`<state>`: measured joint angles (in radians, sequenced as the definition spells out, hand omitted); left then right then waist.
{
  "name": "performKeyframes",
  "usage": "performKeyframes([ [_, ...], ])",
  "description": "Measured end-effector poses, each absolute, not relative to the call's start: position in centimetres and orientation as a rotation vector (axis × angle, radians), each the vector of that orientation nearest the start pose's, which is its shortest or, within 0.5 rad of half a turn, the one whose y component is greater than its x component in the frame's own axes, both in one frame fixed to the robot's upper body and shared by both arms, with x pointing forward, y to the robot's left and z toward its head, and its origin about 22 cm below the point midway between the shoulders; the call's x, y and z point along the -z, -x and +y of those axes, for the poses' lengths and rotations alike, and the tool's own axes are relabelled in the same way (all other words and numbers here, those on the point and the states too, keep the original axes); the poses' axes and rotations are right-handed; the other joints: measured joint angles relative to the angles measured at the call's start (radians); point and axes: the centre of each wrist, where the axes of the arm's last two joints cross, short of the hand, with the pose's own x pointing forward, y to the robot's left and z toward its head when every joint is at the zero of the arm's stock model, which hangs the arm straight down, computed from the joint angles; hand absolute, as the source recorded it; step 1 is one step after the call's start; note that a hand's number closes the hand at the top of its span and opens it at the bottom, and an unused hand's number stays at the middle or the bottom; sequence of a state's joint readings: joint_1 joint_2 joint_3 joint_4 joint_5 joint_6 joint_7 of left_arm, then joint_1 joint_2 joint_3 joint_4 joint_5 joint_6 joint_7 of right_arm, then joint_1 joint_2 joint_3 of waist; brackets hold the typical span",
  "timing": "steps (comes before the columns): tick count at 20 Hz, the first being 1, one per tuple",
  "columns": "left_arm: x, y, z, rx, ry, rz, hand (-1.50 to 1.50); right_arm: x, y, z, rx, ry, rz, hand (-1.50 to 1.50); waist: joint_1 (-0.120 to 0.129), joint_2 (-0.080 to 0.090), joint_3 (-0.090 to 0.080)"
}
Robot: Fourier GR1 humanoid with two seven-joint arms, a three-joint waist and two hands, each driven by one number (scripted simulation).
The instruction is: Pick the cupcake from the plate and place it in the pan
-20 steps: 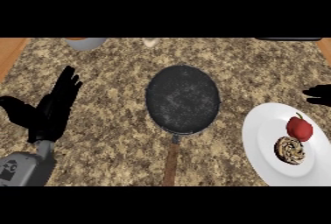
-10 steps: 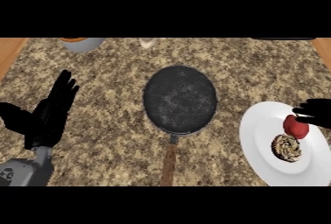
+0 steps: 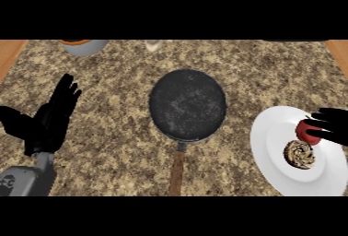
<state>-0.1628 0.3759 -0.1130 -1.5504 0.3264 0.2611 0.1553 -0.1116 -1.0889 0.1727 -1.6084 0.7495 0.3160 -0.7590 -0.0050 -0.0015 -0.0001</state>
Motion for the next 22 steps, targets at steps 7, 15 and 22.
performKeyframes([
  [7,-6.3,-27.9,27.1,-0.043,-0.105,-1.515,0.00,-14.3,-24.6,-36.3,-2.107,0.480,-1.307,-1.50,0.002,0.000,0.000],
  [15,-6.1,-27.8,27.7,-0.039,-0.101,-1.520,0.00,-11.9,-24.9,-35.0,-2.090,0.527,-1.251,-1.50,0.005,0.001,0.000],
  [22,-6.2,-28.3,26.7,-0.041,-0.106,-1.516,0.00,-9.9,-26.0,-34.4,-2.110,0.517,-1.214,-1.50,0.006,0.002,0.000],
])
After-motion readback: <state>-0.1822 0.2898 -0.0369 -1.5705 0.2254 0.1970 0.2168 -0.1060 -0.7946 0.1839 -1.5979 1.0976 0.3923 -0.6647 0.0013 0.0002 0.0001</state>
